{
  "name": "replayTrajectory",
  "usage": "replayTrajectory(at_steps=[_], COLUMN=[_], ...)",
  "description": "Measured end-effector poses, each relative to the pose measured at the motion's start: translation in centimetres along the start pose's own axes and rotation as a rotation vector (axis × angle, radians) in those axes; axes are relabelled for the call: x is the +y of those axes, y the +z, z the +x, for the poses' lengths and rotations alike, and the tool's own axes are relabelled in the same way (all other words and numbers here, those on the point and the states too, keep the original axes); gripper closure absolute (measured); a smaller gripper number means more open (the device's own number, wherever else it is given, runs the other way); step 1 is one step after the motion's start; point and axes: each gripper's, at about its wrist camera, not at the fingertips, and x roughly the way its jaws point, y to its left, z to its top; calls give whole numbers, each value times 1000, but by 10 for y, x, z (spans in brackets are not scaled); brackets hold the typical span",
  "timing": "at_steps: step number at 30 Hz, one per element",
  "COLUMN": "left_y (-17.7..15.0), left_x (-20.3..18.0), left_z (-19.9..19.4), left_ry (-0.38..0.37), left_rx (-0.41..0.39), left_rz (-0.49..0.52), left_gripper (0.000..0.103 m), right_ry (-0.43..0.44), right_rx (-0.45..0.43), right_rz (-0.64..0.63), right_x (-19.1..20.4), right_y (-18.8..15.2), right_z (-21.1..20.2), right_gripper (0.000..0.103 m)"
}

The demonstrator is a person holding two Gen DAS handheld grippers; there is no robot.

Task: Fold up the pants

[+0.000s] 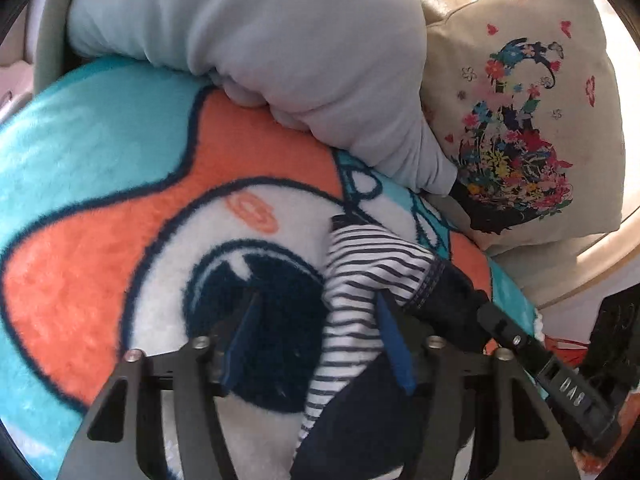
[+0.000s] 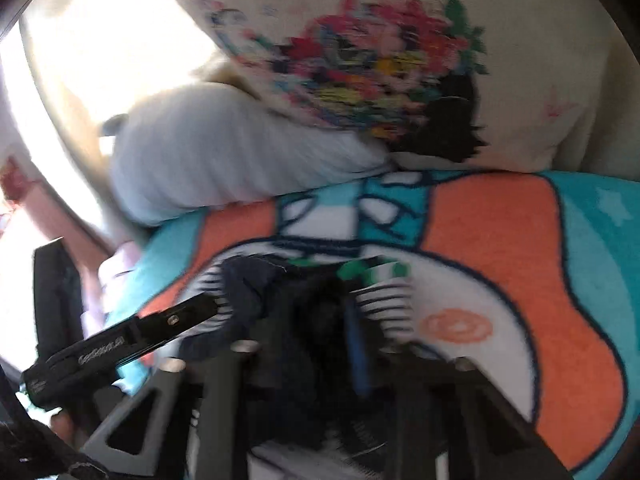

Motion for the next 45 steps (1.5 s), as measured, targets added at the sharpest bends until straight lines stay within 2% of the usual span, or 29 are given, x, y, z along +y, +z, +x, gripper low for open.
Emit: replayTrajectory(at_steps=[1, 5, 8, 10, 13, 14, 15, 17, 19, 20, 21, 23, 24, 25, 26, 27, 28, 31, 34, 35, 37, 38, 39, 40, 45], left_y=[-1, -3, -7, -7, -12, -15, -19, -29, -40, -45, -48, -57, -59, -60, -61, -62, -63, -66, -67, -66, -64, -62, -61, -59, -56], left_x=[0, -7, -11, -8, -2, -2, 0, 2, 3, 2, 2, -1, -3, -6, -6, -8, -9, -11, -14, -13, -9, -5, -1, 3, 7], left_z=[0, 4, 4, 0, -14, -19, -23, -32, -37, -38, -38, -37, -38, -39, -39, -39, -35, -26, -35, -37, -40, -42, -44, -44, -41], left_ry=[-2, 33, 60, 54, 17, 10, 6, 19, 20, 20, 21, 38, 47, 60, 65, 63, 66, 109, 87, 74, 42, 15, 0, -7, -23], left_rx=[-13, -42, -56, -42, -44, -48, -52, -58, -56, -53, -48, -51, -56, -59, -58, -50, -37, -33, -48, -44, -29, -29, -31, -31, -12], left_rz=[9, 67, 114, 98, 75, 76, 77, 83, 86, 92, 100, 124, 134, 144, 145, 149, 157, 182, 171, 166, 138, 111, 88, 65, 46], left_gripper=[46, 46, 46, 46, 46, 46, 46, 46, 46, 46, 46, 46, 46, 48, 51, 61, 66, 66, 66, 64, 49, 47, 46, 46, 46], right_ry=[29, -35, -5, 15, 34, 49, 73, 97, 77, 75, 82, 94, 102, 96, 68, 43, 25, -45, -6, 5, 28, 56, 84, 105, 128], right_rx=[-3, 22, 49, 44, -22, -47, -55, -31, 1, 19, 35, 58, 60, 63, 68, 70, 71, 105, 59, 28, -2, -21, -41, -48, 44], right_rz=[36, 14, 81, 93, 112, 124, 133, 134, 118, 98, 84, 100, 99, 93, 94, 89, 81, 60, 65, 70, 105, 133, 155, 179, 256], right_x=[-6, -8, -21, -21, -21, -22, -24, -23, -19, -14, -11, -11, -11, -10, -10, -9, -9, -13, -18, -20, -27, -33, -38, -43, -55], right_y=[1, 2, -2, -6, -9, -12, -18, -27, -39, -44, -48, -54, -56, -57, -58, -58, -60, -65, -66, -66, -65, -65, -64, -62, -59], right_z=[1, 18, 26, 14, -17, -29, -38, -43, -41, -37, -33, -25, -22, -21, -20, -21, -20, -8, -21, -29, -40, -45, -49, -50, -20], right_gripper=[84, 84, 83, 78, 54, 39, 33, 33, 40, 54, 64, 71, 83, 89, 90, 93, 93, 96, 96, 92, 60, 29, 20, 20, 20])
